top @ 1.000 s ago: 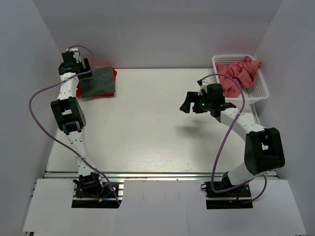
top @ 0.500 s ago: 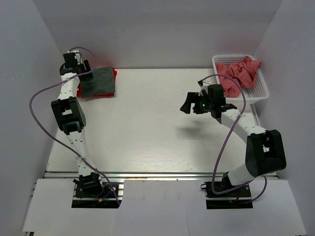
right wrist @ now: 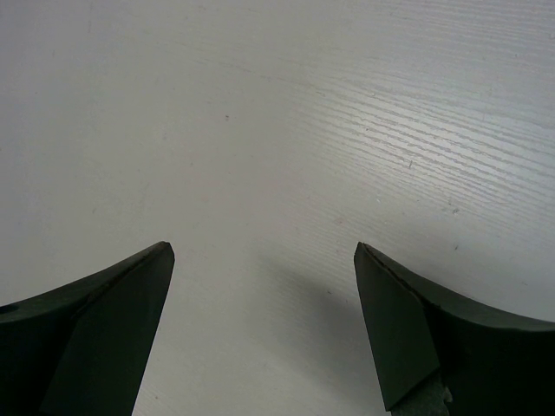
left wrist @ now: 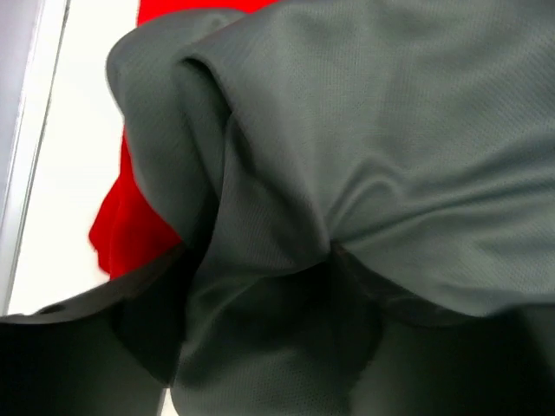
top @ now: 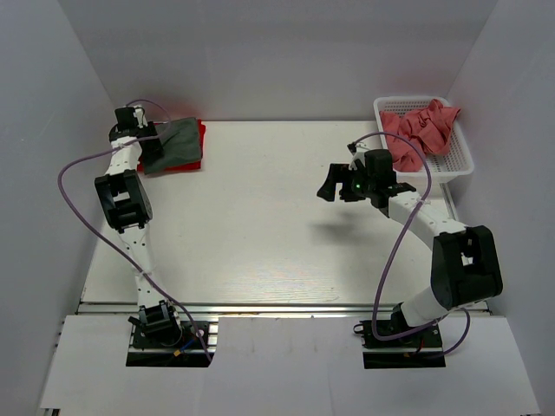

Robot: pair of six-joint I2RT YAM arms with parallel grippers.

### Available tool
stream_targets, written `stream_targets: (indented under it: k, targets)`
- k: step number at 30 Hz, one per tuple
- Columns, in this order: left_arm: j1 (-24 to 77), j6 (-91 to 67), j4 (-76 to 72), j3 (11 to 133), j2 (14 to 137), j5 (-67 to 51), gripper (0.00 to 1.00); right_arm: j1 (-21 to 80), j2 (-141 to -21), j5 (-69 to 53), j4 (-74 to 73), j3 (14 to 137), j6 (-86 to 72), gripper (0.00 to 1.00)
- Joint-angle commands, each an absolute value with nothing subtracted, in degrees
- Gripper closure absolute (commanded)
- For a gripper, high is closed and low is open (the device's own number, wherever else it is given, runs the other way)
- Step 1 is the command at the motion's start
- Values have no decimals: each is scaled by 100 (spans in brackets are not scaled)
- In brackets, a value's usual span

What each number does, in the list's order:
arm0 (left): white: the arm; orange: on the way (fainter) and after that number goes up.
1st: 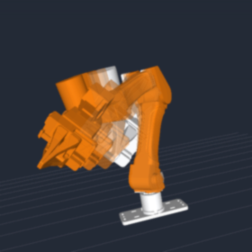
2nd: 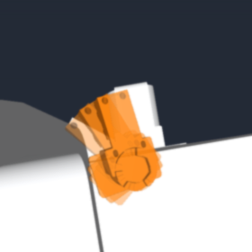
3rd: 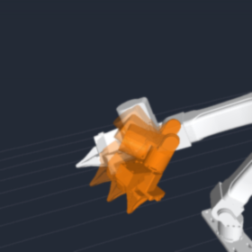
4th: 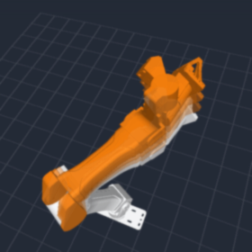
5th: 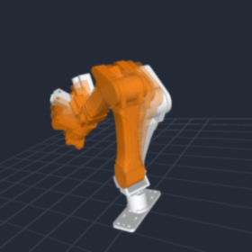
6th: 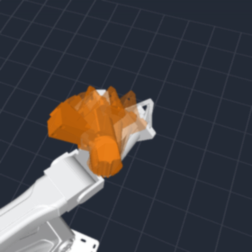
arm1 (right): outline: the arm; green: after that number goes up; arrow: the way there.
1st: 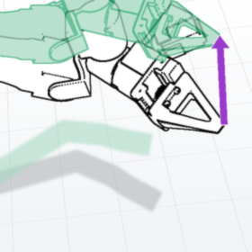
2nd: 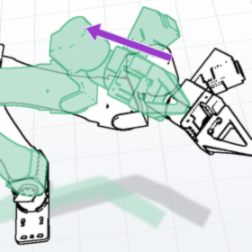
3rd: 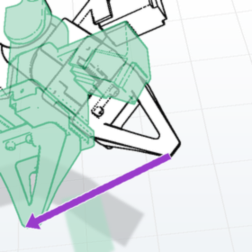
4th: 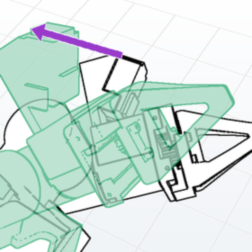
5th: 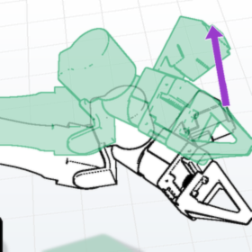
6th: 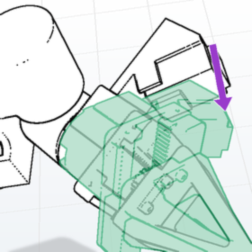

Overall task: Fold and stack the t-shirts
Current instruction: Put the neatly folded tshirt into the corner of the board with the left arm

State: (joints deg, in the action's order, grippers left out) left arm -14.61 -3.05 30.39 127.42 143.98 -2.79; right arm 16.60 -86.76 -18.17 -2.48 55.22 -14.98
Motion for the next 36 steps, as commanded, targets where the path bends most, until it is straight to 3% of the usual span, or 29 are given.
stream_targets:
  k: [1, 4, 6, 8, 10, 11, 13, 23, 28, 30, 31, 32, 33, 36]
  targets:
    - [-1494, -229, 2725, 12701, 14055, -501, 45, 1652, -8727, -1872, -97, 5555, -1450, 10]
    - [-1494, -167, 2602, 12700, 13923, -571, 58, 1652, -8815, -1925, -132, 5563, -1450, 10]
    - [-1494, -114, 2541, 12700, 13852, -650, 58, 1644, -8851, -1986, -123, 5555, -1485, 10]
    - [-1494, -53, 2487, 12648, 13781, -711, 67, 1652, -8912, -2012, -88, 5563, -1512, 10]
    - [-1494, 9, 2347, 12647, 13720, -712, 78, 1652, -8947, -2057, -79, 5563, -1529, 10]
    - [-1494, 87, 2294, 12647, 13668, -712, 91, 1652, -8956, -2065, -70, 5563, -1538, 10]
    - [-1494, 227, 2215, 12647, 13615, -887, 99, 1661, -8991, -2065, -70, 5581, -1538, 10]
    - [-1494, 597, 1662, 12490, 13509, -1379, 100, 1661, -9132, -2074, -79, 5660, -1591, 10]
    - [-1494, 659, 1564, 12480, 13578, -879, 100, 1661, -9290, -2118, -62, 5739, -1600, 10]
    - [-1494, 598, 1757, 12813, 13745, -704, 83, 1661, -9334, -2127, -79, 5774, -1608, 10]
    - [-1494, 598, 1897, 12893, 13868, -703, 64, 1661, -9334, -2127, -70, 5783, -1600, 10]
    - [-1494, 598, 1898, 12894, 13869, -651, 58, 1661, -9343, -2127, -70, 5792, -1591, 10]
    - [-1494, 545, 1898, 12894, 13869, -650, 42, 1635, -9360, -2136, -79, 5801, -1608, 10]
    - [-1494, 292, 1837, 12683, 13808, -361, 26, 1661, -9343, -2136, -53, 5818, -1608, 10]
